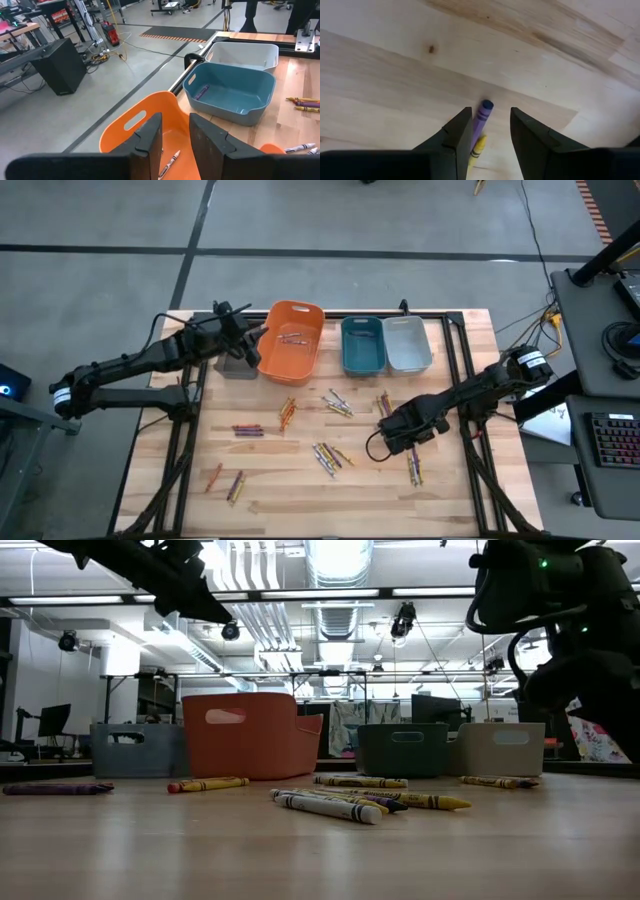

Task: Sort crayons
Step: Put the purple crayon into the blue bin

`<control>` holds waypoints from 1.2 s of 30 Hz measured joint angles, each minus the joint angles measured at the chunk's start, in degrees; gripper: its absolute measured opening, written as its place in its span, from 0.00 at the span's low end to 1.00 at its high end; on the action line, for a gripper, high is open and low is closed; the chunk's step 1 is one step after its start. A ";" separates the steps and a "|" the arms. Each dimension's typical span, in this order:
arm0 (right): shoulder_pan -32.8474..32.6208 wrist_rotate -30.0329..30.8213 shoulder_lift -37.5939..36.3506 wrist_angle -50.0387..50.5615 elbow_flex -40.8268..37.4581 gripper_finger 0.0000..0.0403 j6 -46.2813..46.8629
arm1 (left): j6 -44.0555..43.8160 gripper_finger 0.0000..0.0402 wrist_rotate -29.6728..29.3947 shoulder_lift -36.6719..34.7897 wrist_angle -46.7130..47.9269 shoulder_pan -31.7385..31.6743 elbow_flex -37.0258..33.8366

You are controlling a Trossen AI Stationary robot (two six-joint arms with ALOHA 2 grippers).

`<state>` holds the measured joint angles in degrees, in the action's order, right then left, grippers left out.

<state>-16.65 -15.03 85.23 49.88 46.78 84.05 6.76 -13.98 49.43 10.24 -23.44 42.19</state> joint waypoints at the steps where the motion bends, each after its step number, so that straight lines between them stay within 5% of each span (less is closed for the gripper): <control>1: -0.01 0.00 0.00 -0.22 -0.25 0.31 0.00 | 0.00 0.20 -0.01 0.00 0.01 0.00 0.00; 16: 0.00 0.02 0.07 -3.07 -1.88 0.30 0.43 | -0.21 0.20 -0.02 0.00 0.02 0.00 -0.02; 36: 0.01 1.48 0.07 -4.45 -2.01 0.15 1.64 | -0.22 0.20 -0.02 0.00 0.04 0.00 -0.02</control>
<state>-16.64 -13.55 85.30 45.43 44.77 85.69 6.55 -14.00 49.43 10.28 -23.44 42.17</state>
